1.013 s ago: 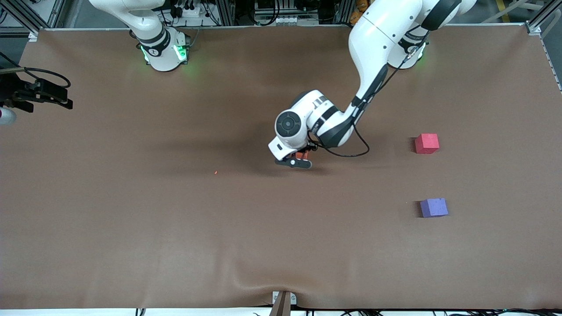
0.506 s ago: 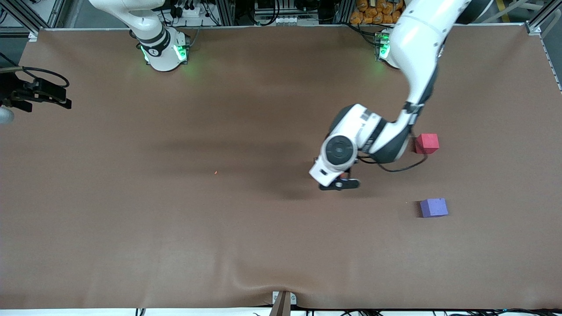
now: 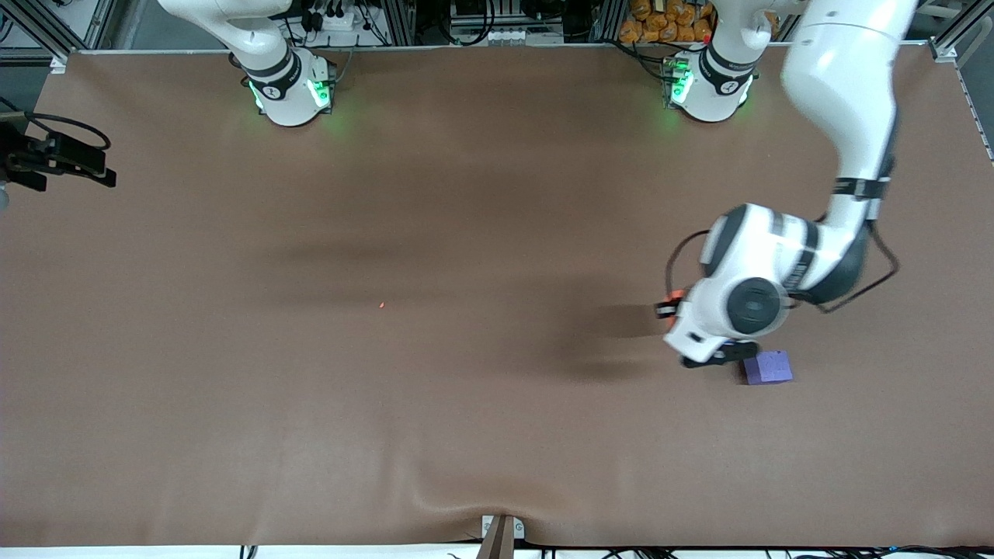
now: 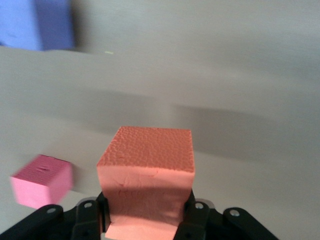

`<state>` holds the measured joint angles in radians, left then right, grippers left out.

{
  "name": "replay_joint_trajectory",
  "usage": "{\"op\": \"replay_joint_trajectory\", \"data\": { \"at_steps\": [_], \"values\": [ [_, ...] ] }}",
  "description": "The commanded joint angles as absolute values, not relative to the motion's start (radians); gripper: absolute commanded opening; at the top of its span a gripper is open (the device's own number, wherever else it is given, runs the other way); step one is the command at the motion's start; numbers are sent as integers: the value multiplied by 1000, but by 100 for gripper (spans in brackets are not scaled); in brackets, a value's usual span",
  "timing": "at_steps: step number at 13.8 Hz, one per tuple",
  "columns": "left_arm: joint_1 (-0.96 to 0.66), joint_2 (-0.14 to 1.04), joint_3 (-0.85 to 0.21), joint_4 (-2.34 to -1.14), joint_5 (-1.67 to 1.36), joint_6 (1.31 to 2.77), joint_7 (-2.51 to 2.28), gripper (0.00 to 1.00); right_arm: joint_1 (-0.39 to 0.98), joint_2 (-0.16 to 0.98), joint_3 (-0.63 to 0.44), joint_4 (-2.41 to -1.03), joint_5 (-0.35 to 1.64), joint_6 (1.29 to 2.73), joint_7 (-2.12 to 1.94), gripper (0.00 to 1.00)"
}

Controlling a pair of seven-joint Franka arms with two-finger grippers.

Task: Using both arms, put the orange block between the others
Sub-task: 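Carry the orange cube with the left gripper between pink and purple cubes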

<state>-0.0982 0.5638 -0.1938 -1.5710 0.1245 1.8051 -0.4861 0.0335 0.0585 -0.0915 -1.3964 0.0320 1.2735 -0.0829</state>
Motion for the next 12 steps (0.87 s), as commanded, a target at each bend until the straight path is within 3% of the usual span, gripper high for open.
{"op": "replay_joint_trajectory", "data": {
  "at_steps": [1,7,12],
  "values": [
    [-11,522,-210,-1653,176,1839,-387,0,6,44,-80,-1387,37,1247,-83,100],
    [195,522,-216,-1837,189,2112,-122,0,-8,44,-78,-1378,40,1247,-83,100],
    [218,520,-219,-1888,189,2181,-100,0,-9,44,-80,-1378,38,1247,-83,100]
  ]
}}
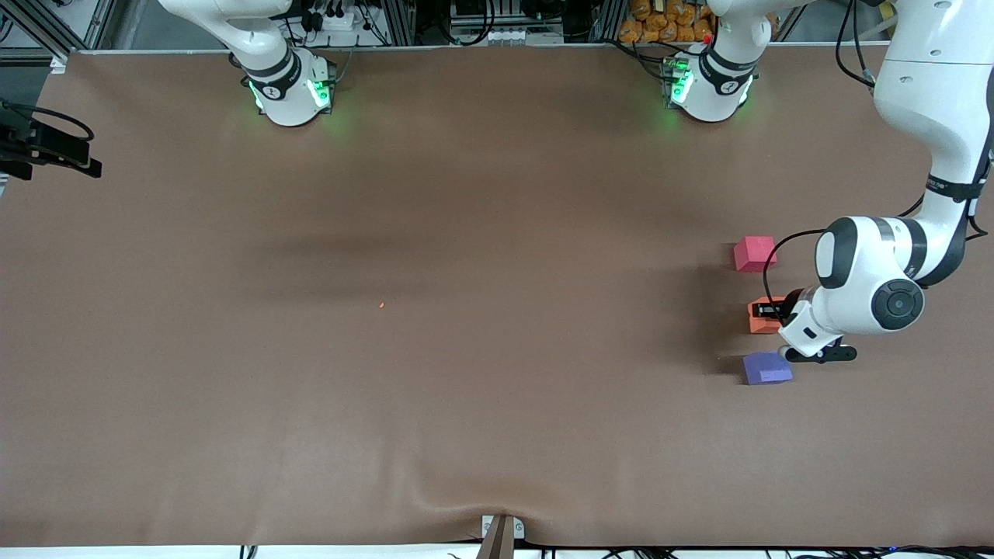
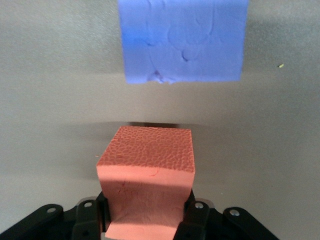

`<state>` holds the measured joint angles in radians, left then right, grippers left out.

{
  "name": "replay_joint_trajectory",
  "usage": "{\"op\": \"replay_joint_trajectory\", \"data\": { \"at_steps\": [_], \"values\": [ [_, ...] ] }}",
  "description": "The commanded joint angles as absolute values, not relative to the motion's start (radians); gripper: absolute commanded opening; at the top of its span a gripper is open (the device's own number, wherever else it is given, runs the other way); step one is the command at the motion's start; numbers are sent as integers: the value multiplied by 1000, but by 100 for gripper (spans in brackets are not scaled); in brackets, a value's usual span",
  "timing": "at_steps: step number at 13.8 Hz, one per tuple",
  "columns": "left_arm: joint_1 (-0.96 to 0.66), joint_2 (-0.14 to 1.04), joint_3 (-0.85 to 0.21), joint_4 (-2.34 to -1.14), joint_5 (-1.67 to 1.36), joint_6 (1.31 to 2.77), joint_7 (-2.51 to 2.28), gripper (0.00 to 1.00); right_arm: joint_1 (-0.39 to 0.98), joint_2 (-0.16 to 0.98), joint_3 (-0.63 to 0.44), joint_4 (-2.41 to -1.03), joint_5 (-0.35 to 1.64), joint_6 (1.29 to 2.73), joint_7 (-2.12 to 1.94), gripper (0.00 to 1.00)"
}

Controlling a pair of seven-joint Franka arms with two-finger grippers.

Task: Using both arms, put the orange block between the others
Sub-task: 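Carry the orange cube with the left gripper between pink and purple cubes, then lower the orange cube and open the left gripper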

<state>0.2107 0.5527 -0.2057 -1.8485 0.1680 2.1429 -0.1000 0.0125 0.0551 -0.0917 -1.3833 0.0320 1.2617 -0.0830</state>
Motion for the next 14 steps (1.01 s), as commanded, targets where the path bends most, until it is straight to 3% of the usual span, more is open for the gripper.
{"op": "replay_joint_trajectory", "data": {
  "at_steps": [1,5,6,7,8,11,14],
  "values": [
    [216,523,-219,-1900,189,2206,-100,0,-9,44,-80,-1378,38,1249,-83,100],
    [212,534,-219,-1916,189,2235,-100,0,-9,44,-78,-1378,37,1249,-83,100],
    [210,544,-219,-1914,189,2235,-101,12,-8,44,-78,-1378,38,1249,-83,100],
    [210,546,-219,-1913,189,2235,-103,34,-8,44,-75,-1378,40,1250,-83,100],
    [212,546,-219,-1910,189,2235,-101,99,-6,46,-74,-1378,38,1250,-81,100],
    [210,523,-221,-1878,187,2224,-100,100,-8,46,-77,-1378,38,1250,-81,100],
    [201,422,-225,-1820,178,2180,-101,100,-6,46,-74,-1378,38,1250,-81,100]
  ]
}}
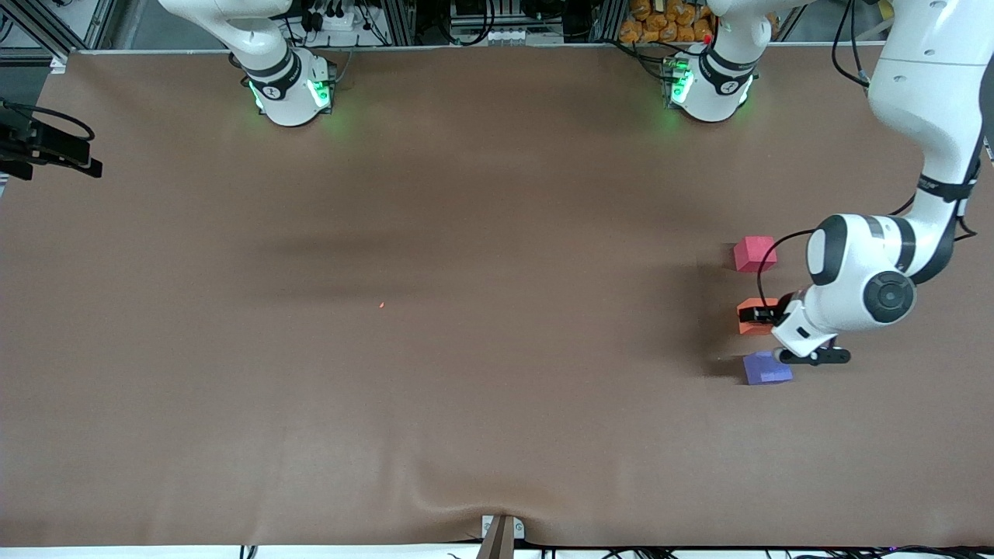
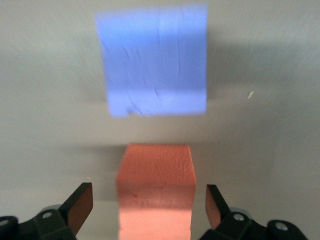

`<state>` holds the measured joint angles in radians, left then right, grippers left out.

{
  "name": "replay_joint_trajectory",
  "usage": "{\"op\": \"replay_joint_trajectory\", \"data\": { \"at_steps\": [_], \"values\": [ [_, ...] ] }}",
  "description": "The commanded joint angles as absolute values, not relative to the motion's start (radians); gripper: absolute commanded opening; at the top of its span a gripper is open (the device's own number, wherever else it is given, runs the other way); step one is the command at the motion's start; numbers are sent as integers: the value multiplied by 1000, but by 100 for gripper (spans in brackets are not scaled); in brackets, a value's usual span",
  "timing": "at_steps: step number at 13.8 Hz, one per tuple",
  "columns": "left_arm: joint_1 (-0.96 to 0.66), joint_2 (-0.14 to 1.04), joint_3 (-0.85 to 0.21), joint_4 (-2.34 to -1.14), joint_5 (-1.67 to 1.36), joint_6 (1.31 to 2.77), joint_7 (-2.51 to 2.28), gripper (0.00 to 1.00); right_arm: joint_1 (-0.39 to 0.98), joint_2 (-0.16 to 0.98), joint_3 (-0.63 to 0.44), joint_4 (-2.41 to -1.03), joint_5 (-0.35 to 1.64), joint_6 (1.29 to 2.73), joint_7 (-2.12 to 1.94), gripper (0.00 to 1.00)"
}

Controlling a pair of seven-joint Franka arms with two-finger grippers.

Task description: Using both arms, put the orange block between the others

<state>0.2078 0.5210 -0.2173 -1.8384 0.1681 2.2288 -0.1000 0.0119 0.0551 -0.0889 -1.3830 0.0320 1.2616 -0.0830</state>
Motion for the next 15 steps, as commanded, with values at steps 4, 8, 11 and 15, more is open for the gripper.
{"op": "replay_joint_trajectory", "data": {
  "at_steps": [4,8,11,15],
  "values": [
    [199,377,-259,-1564,183,1908,-101,100,-8,46,-75,-1378,38,1250,-81,100],
    [202,292,-295,-1399,170,1714,-100,100,-8,46,-77,-1378,37,1250,-81,100],
    [206,187,-296,-1413,126,1648,-100,100,-8,46,-77,-1378,37,1250,-81,100],
    [221,54,-284,-1512,2,1594,-109,100,-8,46,-75,-1378,37,1250,-81,100]
  ]
}}
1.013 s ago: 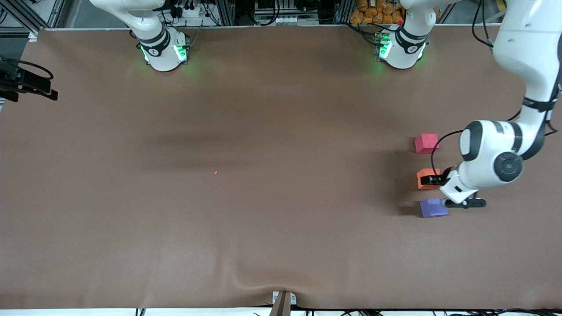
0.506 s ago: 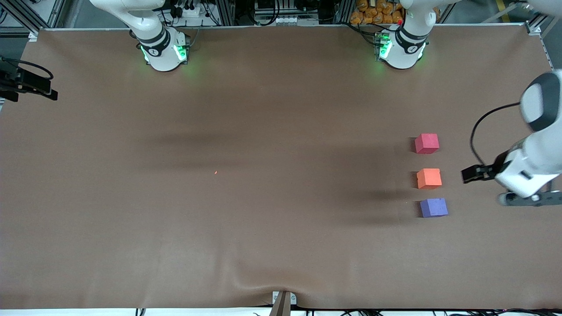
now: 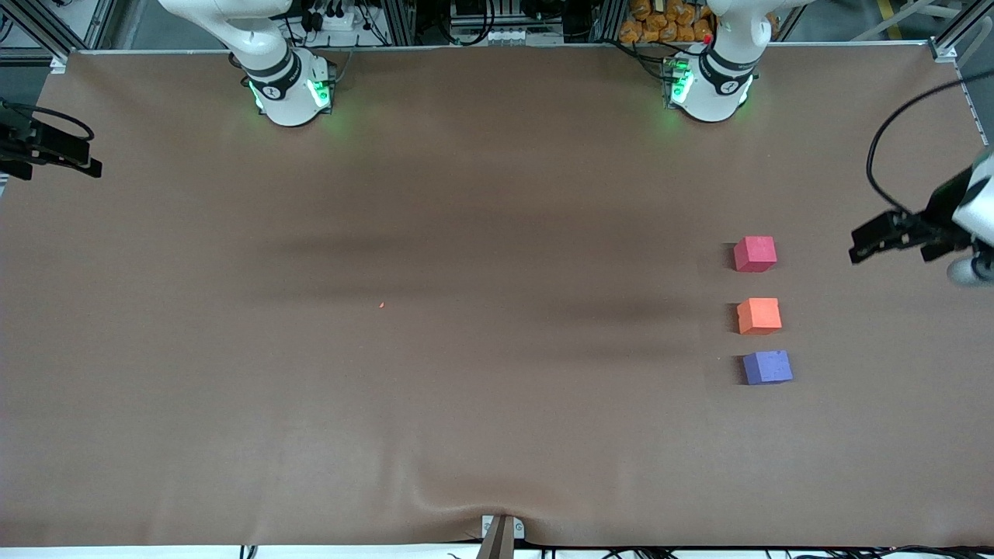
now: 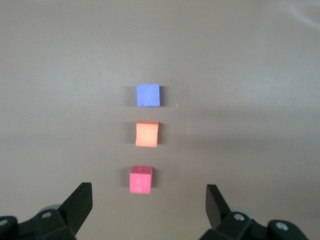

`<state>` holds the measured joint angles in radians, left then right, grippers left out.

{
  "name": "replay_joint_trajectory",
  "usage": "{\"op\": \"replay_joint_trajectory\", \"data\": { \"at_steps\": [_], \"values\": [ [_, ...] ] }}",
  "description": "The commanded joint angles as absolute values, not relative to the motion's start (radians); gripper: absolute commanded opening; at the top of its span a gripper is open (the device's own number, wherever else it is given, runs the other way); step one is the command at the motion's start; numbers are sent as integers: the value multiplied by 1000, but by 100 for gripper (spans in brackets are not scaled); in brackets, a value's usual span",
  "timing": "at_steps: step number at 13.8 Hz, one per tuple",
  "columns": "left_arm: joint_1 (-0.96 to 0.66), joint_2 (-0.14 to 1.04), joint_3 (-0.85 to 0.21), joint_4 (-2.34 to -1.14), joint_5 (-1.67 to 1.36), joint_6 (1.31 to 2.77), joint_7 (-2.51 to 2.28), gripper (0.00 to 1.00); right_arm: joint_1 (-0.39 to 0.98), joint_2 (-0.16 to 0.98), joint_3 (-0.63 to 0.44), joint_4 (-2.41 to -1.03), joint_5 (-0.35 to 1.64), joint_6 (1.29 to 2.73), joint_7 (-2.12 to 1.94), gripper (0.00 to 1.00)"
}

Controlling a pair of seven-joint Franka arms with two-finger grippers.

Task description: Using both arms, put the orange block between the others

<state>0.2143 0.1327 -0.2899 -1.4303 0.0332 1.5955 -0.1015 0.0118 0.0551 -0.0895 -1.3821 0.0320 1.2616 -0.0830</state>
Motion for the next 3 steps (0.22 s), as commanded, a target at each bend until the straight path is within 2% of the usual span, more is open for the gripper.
{"op": "replay_joint_trajectory", "data": {
  "at_steps": [1,3],
  "values": [
    [204,32,-253,-1532,-3,1588,-107,100,-8,46,-75,-1378,37,1250,-81,100],
    [128,28,-157,-1525,-5,1533,-100,100,-8,46,-77,-1378,37,1250,-81,100]
  ]
}}
